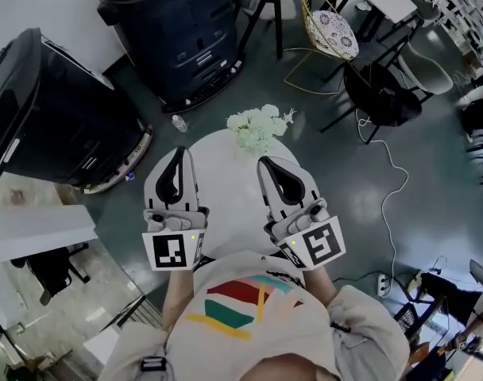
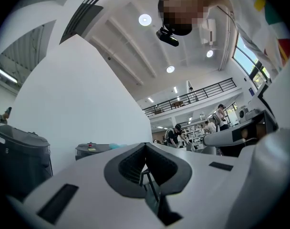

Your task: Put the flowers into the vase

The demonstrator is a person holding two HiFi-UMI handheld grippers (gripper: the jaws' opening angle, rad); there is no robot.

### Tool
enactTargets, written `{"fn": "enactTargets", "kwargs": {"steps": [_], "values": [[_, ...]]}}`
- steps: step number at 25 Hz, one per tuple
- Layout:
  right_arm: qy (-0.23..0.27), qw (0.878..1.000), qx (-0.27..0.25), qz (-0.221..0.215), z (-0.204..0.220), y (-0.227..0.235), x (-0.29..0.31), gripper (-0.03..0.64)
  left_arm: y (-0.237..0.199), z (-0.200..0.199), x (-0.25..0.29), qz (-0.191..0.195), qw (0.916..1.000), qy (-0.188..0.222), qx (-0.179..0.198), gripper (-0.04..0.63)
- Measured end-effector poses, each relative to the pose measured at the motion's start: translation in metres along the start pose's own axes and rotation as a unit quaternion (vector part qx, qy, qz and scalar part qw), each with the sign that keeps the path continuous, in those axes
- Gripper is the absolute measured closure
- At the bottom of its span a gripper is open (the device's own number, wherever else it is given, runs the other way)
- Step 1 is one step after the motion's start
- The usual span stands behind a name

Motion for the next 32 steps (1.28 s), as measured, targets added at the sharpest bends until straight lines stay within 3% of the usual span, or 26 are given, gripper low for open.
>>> {"fn": "enactTargets", "kwargs": {"steps": [32], "values": [[-0.020,1.000,-0.019,-0.003,0.012,-0.007,-0.002,0.604,-0.001,0.002,0.000,0.006,1.0000,0.004,-0.004,0.595]]}}
Point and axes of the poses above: the fingertips, and each gripper's own axes: x forward along the fingers, y to its right, z out of its underside, the point moved 5 cm from there along -x, backward along the fingers, and after that the axes turned 11 degrees about y, right-handed, at the moved point
